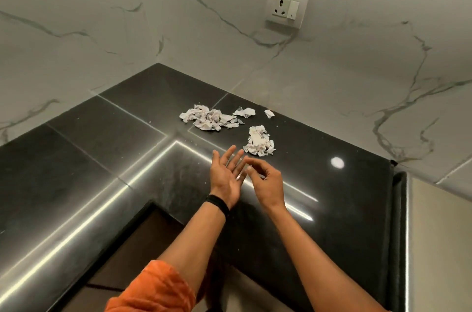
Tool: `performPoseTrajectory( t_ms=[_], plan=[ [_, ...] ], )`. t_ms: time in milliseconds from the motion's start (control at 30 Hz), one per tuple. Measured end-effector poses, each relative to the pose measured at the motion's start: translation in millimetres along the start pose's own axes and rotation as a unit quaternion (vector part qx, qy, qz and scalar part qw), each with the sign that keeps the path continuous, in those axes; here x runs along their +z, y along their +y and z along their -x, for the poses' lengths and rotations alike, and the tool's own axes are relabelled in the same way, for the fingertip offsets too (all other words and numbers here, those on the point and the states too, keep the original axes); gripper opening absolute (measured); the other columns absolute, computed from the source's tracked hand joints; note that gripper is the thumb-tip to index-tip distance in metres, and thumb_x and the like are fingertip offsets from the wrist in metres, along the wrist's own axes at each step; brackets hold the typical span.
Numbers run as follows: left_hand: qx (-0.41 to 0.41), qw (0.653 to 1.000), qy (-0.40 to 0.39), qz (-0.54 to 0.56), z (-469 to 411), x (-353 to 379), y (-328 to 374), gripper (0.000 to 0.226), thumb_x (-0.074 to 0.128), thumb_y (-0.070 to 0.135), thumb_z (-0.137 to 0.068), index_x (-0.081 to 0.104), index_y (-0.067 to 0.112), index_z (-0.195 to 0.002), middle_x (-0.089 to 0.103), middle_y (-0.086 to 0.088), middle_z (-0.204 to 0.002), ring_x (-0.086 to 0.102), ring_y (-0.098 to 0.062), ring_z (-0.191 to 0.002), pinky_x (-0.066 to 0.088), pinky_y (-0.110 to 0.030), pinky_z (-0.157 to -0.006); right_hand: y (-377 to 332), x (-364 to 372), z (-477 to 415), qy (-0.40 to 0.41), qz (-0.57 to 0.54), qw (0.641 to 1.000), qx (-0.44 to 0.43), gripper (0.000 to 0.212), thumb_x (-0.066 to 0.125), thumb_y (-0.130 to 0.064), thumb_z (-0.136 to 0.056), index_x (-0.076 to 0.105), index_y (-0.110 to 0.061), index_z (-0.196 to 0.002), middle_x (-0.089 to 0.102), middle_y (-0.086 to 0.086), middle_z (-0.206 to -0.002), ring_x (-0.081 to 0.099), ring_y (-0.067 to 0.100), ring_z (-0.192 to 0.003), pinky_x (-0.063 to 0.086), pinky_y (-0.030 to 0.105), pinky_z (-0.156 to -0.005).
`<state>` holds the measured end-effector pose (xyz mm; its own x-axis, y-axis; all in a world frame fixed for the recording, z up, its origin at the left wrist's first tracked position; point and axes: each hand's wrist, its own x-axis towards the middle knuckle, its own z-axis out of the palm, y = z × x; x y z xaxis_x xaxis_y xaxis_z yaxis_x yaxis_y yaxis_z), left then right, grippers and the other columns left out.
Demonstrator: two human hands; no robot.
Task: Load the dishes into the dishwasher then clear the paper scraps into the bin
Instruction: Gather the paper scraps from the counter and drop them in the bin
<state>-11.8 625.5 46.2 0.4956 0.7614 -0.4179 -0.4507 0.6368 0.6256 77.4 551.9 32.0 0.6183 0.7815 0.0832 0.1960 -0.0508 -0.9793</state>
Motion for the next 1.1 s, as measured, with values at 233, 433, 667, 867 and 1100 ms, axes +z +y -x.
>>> performPoseTrajectory(
  t_ms=[233,433,667,867,1100],
  plan=[
    [-0.030,0.999,-0.016,-0.010,-79,7,33,0.061,0.030,0.062,-0.103,0.061,0.019,-0.133,0.070,-0.005,-0.126,0.064,-0.022,-0.120,0.038,-0.045,-0.114,20,3,-96,0.029,0.256,0.966,0.023,0.031,0.068,-0.018,-0.092,0.071,-0.024,-0.122,0.069,-0.006,-0.117,0.064,0.013,-0.101,0.052,0.036,-0.095],
    [-0.048,0.999,-0.011,-0.023,-113,2,37,0.058,0.031,0.058,-0.104,0.061,0.016,-0.131,0.072,-0.006,-0.123,0.066,-0.023,-0.118,0.042,-0.044,-0.112,38,4,-131,-0.055,0.512,0.856,-0.037,0.035,0.064,-0.024,-0.093,0.065,-0.029,-0.128,0.053,0.001,-0.125,0.046,0.026,-0.111,0.049,0.039,-0.087],
    [-0.072,0.997,0.007,-0.038,-131,-1,28,0.049,0.041,0.050,-0.104,0.062,0.014,-0.129,0.073,-0.009,-0.120,0.067,-0.024,-0.115,0.048,-0.041,-0.107,48,0,-132,-0.033,0.545,0.836,-0.056,0.014,0.061,-0.027,-0.097,0.072,-0.024,-0.104,0.065,-0.001,-0.105,0.051,0.027,-0.099,0.039,0.035,-0.073],
    [-0.073,0.995,0.016,-0.065,-138,5,20,0.038,0.049,0.041,-0.104,0.064,0.014,-0.124,0.074,-0.010,-0.117,0.069,-0.022,-0.110,0.054,-0.035,-0.096,59,-15,-124,-0.027,0.539,0.840,-0.059,0.013,0.062,-0.032,-0.097,0.073,-0.025,-0.098,0.069,-0.007,-0.097,0.051,0.020,-0.089,0.037,0.033,-0.072],
    [-0.091,0.996,0.009,-0.020,-144,14,8,0.041,0.054,0.038,-0.101,0.064,0.009,-0.127,0.070,-0.014,-0.124,0.067,-0.024,-0.113,0.054,-0.037,-0.096,28,8,-126,0.047,0.219,0.974,0.036,0.006,0.073,-0.032,-0.088,0.075,-0.029,-0.093,0.071,-0.017,-0.081,0.064,0.004,-0.079,0.051,0.023,-0.072]
  ],
)
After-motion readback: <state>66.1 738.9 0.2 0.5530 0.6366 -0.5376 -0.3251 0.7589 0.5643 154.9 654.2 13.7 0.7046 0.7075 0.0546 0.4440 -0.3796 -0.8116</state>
